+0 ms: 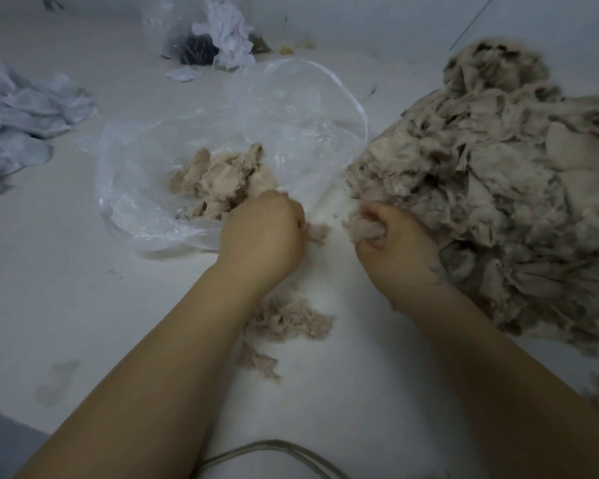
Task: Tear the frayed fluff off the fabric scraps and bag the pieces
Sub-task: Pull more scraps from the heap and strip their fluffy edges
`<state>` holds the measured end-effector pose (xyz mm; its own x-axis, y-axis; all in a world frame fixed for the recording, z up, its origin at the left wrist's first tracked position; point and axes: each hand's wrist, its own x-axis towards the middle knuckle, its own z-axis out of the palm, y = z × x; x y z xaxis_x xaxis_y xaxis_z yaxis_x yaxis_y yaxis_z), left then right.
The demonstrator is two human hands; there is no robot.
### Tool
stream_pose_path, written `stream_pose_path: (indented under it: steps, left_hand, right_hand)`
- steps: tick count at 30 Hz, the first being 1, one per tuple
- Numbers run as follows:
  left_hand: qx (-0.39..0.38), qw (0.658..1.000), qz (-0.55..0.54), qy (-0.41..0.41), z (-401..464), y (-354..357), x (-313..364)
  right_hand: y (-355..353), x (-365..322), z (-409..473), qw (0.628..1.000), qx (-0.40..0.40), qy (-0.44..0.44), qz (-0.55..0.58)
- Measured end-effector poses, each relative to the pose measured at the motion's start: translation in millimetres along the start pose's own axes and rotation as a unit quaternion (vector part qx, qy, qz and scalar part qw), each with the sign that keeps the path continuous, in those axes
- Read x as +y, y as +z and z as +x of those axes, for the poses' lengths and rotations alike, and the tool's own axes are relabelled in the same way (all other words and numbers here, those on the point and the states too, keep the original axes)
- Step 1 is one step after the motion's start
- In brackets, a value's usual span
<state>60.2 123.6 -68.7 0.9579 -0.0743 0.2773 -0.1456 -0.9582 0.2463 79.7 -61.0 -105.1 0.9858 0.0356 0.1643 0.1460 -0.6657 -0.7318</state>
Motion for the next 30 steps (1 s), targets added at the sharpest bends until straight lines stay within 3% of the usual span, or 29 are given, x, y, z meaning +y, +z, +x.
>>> stream_pose_path:
  steps: [5,12,15,20,25,30]
  left_hand:
    - [-0.055,0.992,0.115,-0.022,1,4,8]
    - [-0.1,0.986,0.123,-0.047,3,-1,15]
    - [-0.118,0.986,0.112,-0.031,-1,0,29]
    - [-0.126,0.991,0.011,0.038,-3,-7,53]
    - [0.001,0.989,-0.147,0.036,7,-23,67]
    - [-0.069,0.969,-0.238,-0.008,2,-13,64]
  right_hand:
    - [-1,3,11,0.998,-0.013,0.048,0.038]
    - [-2,-1,17,0.997,-0.043,0.066,-0.001]
    - [-5,-4,15,0.995,-0.057,0.075,0.043]
    - [-21,-16,12,0.958,-0.102,0.137,0.231]
    - [-35,-18,-19,0.937,-0.121,0.089,0.317]
    - [-28,-15,-37,0.922,-0.077,0.079,0.372]
